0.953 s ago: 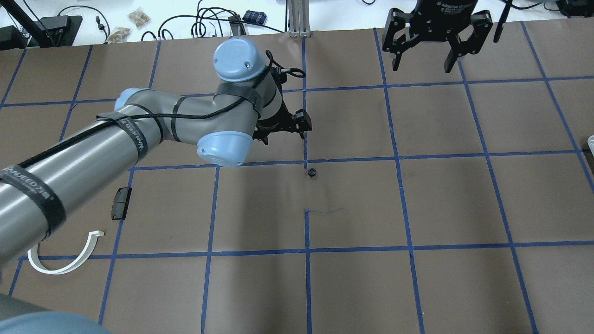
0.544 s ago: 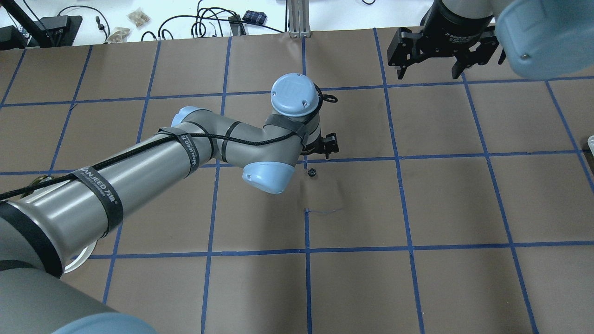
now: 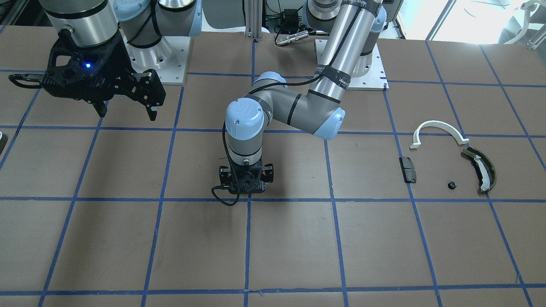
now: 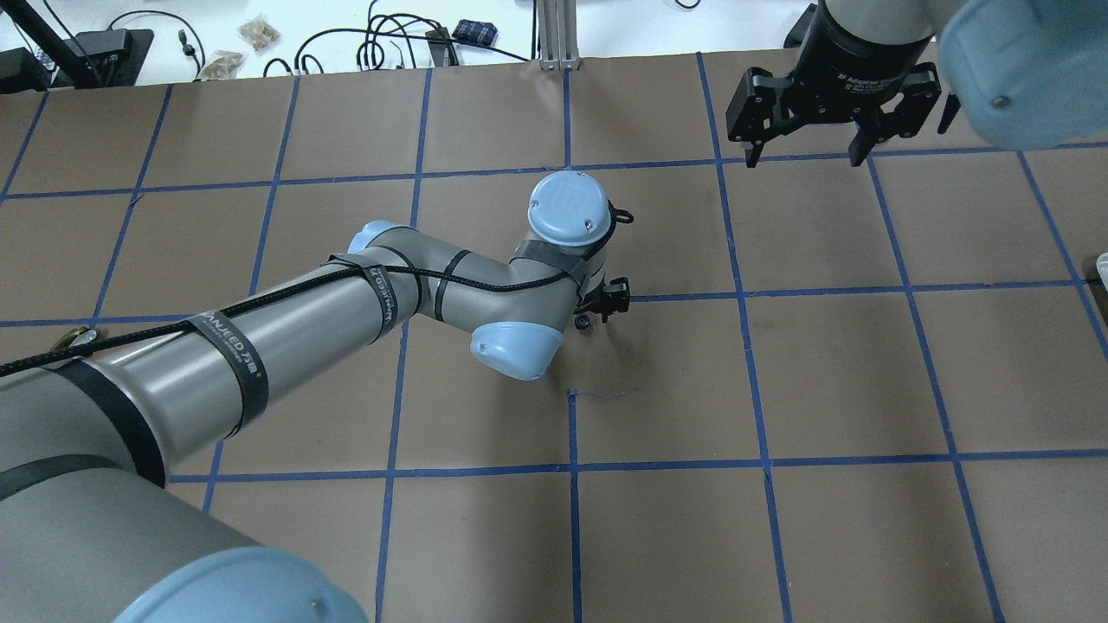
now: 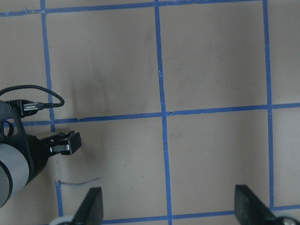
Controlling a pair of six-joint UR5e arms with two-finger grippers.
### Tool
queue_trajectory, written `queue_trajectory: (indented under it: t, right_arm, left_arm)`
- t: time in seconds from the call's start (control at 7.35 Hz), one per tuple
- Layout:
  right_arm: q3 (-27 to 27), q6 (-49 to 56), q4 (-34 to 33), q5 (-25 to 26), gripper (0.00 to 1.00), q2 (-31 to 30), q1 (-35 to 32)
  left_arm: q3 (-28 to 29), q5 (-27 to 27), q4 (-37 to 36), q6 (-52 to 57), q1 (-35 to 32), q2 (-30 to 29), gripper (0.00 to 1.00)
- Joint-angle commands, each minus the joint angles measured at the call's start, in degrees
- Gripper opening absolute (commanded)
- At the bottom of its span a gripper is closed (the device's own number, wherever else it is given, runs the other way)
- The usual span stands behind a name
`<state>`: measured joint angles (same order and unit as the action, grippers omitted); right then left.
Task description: Place bearing gear from tray to pile
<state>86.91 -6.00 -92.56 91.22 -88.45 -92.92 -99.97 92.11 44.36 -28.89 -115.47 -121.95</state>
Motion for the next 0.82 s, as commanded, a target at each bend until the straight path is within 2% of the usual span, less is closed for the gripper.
queue_trajectory:
  t: [0.0,0.14,0.27,0.54,0.68]
  right_arm:
    - [0.02,-0.06,2.03,-1.13,1.0,0.03,-0.24]
    - [0.63,-0.58,1.68,-1.14,1.0,-0.49,-0.33]
    - [0.72,-0.24,1.5,-0.96,1.0,-0.33,-0.33]
    - [0.81,-0.59,1.41,-0.96,1.0,-0.32,-0.33]
    - [0.81,-0.68,1.33,-0.96,1.0,-0.32,-0.33]
  left_arm:
    - [0.48,-0.18,-0.16,0.93,-0.19,-0.57,0.44]
    - [0.48,-0.27,-0.16,0.33,-0.2,-0.66,0.26]
    - [0.48,-0.88,-0.16,0.59,-0.28,0.03,0.15]
    - [0.22,-2.38,-0.16,1.11,-0.28,0.57,0.1]
    - [0.82,-2.38,0.11,4.77,1.11,2.31,0.09]
